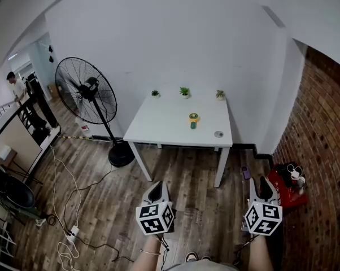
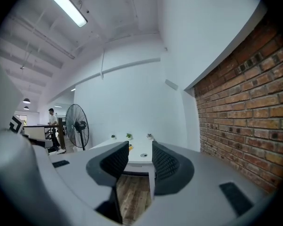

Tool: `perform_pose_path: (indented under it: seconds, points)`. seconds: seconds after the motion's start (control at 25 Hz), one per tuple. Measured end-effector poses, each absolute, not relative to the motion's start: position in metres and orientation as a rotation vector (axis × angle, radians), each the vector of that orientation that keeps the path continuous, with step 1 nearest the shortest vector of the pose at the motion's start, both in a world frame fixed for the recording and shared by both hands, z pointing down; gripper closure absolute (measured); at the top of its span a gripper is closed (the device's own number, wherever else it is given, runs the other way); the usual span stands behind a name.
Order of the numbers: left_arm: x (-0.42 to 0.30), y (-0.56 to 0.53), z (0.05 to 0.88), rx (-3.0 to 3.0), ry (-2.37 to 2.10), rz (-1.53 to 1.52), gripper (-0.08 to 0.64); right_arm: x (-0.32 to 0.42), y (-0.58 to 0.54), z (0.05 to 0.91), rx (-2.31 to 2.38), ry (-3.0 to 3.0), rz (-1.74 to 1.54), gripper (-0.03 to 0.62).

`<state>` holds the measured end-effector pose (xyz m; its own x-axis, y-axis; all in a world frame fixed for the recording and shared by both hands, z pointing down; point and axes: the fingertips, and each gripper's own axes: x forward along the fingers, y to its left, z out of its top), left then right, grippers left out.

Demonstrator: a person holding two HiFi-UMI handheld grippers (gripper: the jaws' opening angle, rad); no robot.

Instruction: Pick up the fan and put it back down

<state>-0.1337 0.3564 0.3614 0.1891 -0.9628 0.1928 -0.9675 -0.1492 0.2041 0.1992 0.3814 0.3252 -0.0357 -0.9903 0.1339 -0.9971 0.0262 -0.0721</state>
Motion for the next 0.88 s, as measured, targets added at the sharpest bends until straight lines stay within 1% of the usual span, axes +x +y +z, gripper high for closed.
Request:
perform_pose_path:
  seconds: [0.2,0.48,0.88]
  points:
    - [-0.143,0.347,0.360,2.194,-1.835,0.015,0.554,0.186,0.376,0.325,2.146,-2.221,0.224,0.373]
    - [-0.150,0.340,0.372,2.183,-1.823,0.023,0.554,0.182,0.372,0.332,2.162,-2.196,0.236,0.354]
    - [-0.157,0.315,0.387,2.159,-1.805,0.053,0.554,0.183,0.353,0.348,2.171,-2.143,0.297,0.357]
